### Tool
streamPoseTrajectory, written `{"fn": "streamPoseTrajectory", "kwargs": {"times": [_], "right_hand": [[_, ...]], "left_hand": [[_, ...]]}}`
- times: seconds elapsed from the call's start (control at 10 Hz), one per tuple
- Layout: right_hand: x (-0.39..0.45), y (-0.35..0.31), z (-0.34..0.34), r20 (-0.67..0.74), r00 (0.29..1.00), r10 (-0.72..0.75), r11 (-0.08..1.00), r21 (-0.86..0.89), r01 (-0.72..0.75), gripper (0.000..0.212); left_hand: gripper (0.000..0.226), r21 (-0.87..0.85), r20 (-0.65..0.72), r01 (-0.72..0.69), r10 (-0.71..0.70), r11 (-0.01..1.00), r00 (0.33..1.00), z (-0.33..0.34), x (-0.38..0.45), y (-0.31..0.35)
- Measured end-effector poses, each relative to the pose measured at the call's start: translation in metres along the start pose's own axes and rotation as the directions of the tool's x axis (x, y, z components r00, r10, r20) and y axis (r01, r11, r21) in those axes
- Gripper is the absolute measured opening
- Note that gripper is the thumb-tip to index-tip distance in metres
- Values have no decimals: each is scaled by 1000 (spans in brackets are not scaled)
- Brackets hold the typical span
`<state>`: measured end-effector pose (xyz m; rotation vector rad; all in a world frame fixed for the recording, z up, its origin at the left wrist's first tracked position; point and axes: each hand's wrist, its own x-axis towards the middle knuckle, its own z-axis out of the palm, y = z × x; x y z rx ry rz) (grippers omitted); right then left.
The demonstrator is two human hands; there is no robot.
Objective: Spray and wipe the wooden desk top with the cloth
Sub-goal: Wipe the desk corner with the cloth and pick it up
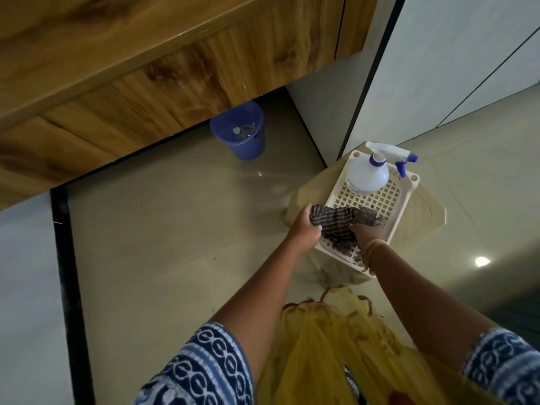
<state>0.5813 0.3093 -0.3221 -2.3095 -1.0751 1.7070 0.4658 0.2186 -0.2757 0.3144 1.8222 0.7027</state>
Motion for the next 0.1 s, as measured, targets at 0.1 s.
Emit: {"fn": "streamPoseTrajectory", "kwargs": {"times": [0.1], "right_hand": [[-8, -8, 4, -99, 994, -43, 961, -275, 14, 55]], "left_hand": [[70, 27, -25, -32, 33, 999, 999, -14, -9, 0]]}}
